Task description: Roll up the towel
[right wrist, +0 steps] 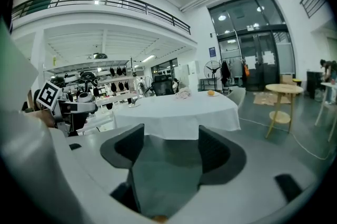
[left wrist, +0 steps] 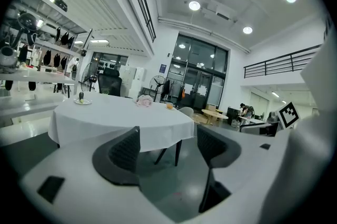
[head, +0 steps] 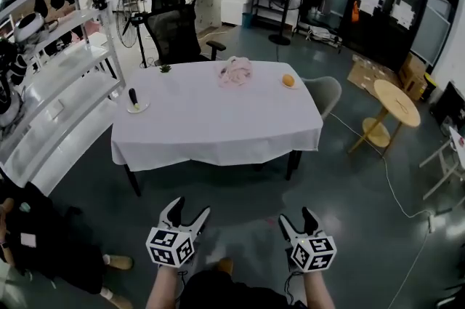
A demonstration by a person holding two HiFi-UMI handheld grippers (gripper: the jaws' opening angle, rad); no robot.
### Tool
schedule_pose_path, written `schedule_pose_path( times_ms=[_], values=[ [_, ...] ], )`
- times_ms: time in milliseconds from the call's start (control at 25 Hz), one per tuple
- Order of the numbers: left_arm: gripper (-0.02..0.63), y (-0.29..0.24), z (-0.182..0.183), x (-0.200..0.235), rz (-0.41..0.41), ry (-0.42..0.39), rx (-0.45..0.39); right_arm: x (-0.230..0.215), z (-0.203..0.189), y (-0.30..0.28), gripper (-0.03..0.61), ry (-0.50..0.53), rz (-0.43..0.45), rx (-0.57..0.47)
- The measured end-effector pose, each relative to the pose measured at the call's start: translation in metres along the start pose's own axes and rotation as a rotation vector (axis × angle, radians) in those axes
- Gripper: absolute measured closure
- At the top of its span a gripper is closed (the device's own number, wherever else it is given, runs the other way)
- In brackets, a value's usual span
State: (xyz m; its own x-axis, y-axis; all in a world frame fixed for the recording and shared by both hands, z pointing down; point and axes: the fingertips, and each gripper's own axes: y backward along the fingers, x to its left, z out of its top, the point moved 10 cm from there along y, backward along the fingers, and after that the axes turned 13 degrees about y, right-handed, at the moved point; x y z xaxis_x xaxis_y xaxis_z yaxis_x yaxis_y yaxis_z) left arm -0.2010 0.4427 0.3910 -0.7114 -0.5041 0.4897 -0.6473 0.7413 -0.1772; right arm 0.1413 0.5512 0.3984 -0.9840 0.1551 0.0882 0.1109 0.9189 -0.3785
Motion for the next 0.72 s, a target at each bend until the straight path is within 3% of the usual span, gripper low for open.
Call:
schedule_pose_path(
  times_ms=[320,720],
  values=[
    [0.260,-0.024,0.012,0.025,-0.004,0.034,-0.007,0.006,0.008,-0.041,0.256,0.004,0.025,0.013],
    [0.261,-0.037,-0.006,0.026,0.006,0.064,0.048,0.009,-0.005,-0.060,0.265,-0.002,0.096,0.066]
  ],
)
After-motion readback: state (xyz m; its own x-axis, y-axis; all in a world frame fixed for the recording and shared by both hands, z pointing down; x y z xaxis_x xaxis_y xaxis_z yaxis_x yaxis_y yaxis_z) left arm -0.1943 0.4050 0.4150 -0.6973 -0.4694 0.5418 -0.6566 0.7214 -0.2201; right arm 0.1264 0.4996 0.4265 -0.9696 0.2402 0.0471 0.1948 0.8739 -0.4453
